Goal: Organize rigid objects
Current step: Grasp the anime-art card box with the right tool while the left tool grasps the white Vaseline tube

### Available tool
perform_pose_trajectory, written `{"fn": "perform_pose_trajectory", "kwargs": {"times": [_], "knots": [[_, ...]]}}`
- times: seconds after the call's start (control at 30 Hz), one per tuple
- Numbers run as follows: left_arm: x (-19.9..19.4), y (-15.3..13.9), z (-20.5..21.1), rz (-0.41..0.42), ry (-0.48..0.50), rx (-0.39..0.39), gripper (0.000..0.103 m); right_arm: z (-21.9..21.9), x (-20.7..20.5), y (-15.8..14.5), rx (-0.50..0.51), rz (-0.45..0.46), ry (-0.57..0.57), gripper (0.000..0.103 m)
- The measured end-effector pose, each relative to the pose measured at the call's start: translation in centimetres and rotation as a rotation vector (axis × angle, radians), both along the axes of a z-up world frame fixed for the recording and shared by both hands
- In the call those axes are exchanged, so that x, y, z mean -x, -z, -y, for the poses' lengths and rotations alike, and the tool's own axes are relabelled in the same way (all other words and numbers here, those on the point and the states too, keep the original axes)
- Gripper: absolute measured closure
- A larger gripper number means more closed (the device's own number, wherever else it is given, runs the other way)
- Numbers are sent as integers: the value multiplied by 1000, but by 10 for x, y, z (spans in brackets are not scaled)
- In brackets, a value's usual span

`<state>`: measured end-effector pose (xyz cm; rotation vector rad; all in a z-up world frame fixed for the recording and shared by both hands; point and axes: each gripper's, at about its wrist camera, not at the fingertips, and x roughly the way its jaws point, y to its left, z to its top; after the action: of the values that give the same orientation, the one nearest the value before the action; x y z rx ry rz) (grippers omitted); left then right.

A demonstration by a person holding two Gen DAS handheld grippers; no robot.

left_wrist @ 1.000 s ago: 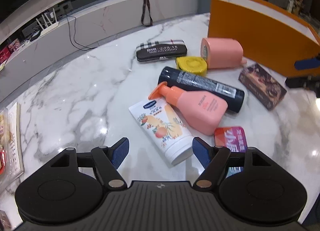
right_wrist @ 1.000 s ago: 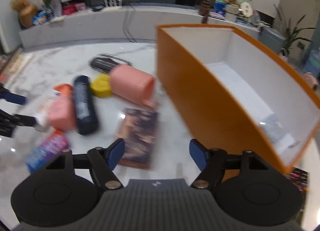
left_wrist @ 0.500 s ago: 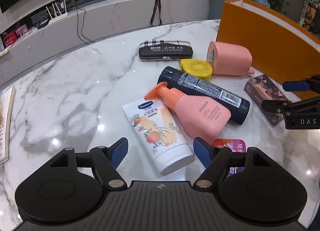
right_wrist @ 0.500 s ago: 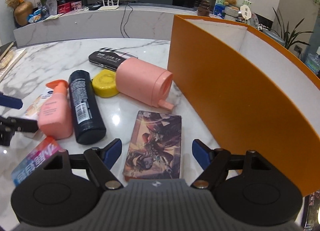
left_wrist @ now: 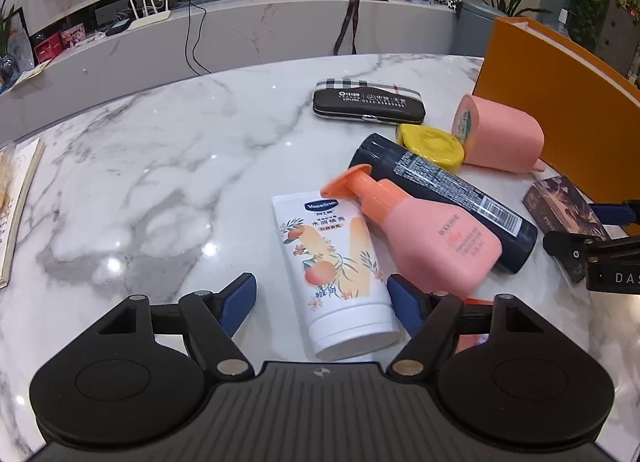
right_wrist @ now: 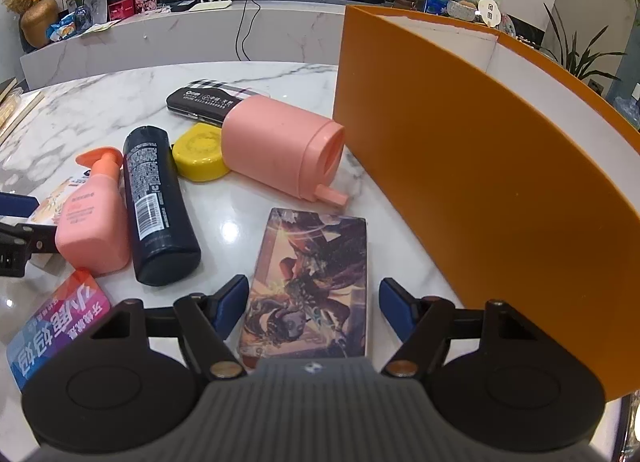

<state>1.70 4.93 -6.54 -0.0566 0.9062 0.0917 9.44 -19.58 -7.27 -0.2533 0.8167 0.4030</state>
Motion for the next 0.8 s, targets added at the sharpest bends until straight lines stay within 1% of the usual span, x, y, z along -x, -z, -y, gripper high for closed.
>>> {"fn": "perform_pose_trajectory", "kwargs": {"times": [0.07,0.17,0.2,0.23,0.37,0.47,0.5,0.6,0.8], "knots": [[0,0,1,5,7,-18,26,0,0,1,-6,1,0,31],[-1,-1,0,8,24,-15,40,2,-2,1,-22,-3,4,31],[-1,-2,0,9,27,-16,47,2,-2,1,-24,-3,4,31],[-1,-2,0,9,29,-15,52,2,-2,2,-26,-4,4,31],[0,-2,0,11,37,-19,52,2,-2,2,-33,-3,2,32],[0,-3,-1,6,43,-25,52,3,-2,2,-47,-9,-10,38],[1,-3,-2,1,41,-23,53,2,-2,1,-45,-8,-17,42],[3,-5,-6,-11,31,-18,53,2,-1,0,-51,-15,-19,42],[10,-15,-12,-3,15,-15,53,2,1,-5,-64,-32,-41,43]]}}
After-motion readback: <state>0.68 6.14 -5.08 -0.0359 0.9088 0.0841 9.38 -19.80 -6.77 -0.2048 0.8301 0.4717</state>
